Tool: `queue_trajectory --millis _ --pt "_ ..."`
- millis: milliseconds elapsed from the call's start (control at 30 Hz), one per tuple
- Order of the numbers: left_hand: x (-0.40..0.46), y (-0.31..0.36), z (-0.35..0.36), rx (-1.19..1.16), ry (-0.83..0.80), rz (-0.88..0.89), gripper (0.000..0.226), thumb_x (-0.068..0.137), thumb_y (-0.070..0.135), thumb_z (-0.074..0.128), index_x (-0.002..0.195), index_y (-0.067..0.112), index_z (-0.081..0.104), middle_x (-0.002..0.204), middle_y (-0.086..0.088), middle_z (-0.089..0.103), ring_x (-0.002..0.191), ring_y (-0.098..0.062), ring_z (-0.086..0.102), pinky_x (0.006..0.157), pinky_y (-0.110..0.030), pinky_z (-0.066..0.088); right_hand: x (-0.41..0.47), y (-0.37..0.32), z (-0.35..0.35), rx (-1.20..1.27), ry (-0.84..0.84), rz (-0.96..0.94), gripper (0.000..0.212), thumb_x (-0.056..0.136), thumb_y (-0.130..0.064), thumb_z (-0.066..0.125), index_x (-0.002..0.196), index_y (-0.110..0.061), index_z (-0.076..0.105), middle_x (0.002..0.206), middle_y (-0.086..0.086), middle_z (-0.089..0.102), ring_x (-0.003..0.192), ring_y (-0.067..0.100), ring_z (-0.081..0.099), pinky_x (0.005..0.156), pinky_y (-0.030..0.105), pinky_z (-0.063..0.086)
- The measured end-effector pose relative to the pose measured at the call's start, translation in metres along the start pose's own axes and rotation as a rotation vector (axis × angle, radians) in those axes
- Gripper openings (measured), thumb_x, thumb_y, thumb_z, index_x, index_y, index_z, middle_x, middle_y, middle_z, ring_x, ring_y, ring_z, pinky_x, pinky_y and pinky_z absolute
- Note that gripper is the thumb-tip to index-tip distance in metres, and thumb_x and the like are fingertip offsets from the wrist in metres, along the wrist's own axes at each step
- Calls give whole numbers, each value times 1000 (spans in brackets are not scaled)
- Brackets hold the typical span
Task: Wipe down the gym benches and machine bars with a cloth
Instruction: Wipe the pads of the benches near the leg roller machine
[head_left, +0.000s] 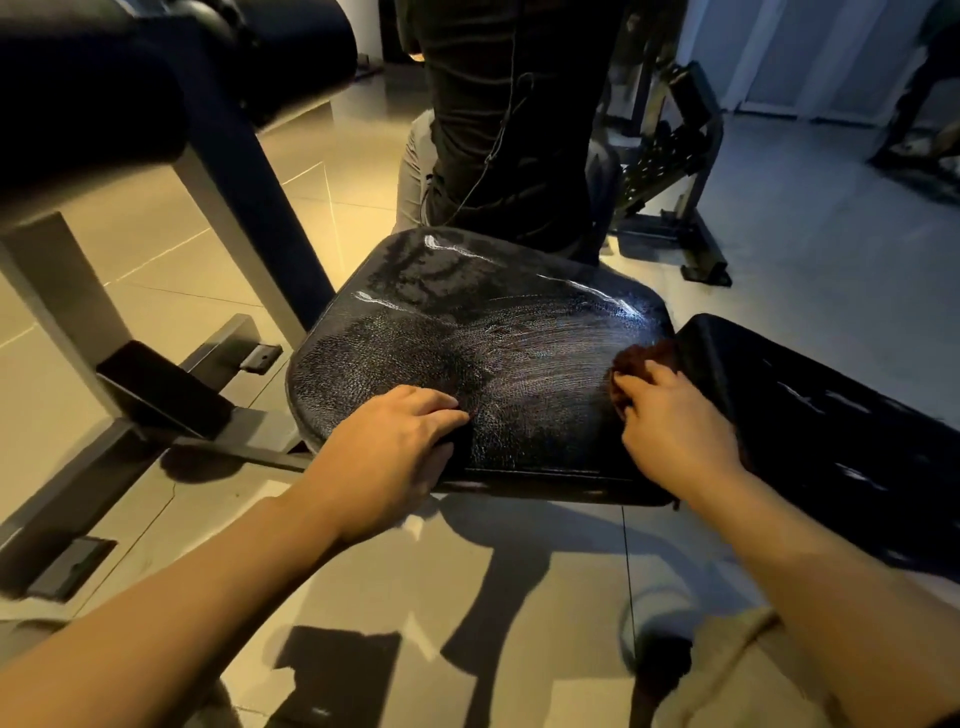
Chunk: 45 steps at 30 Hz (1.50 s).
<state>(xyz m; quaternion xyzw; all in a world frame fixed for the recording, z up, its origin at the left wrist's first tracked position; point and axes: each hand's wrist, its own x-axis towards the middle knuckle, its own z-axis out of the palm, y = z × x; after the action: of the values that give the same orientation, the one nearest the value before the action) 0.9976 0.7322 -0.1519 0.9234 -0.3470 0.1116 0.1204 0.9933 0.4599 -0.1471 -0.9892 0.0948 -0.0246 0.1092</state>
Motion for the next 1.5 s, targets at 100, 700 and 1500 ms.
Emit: queue_trajectory --millis 100,700,1500 --pt "-5 1 -1 11 14 9 37 86 28 53 115 14 69 115 -3 66 102 -23 61 86 -35 51 -22 -43 13 3 24 -285 43 97 -22 50 139 -30 51 158 -2 28 147 26 21 111 45 37" --pt "9 25 19 -7 68 166 34 76 16 75 109 10 69 106 -6 66 94 -29 62 79 -41 54 -48 -5 4 -96 -70 -352 62 88 -45 65 145 -35 42 160 -15 17 149 13 10 115 38 30" --pt "-19 1 -5 -37 154 -5 32 85 24 66 116 15 67 115 -1 63 108 -22 55 92 -35 46 -10 -83 28 57 -3 -327 55 100 -53 34 152 -42 18 164 -3 4 150 18 -2 120 46 12"
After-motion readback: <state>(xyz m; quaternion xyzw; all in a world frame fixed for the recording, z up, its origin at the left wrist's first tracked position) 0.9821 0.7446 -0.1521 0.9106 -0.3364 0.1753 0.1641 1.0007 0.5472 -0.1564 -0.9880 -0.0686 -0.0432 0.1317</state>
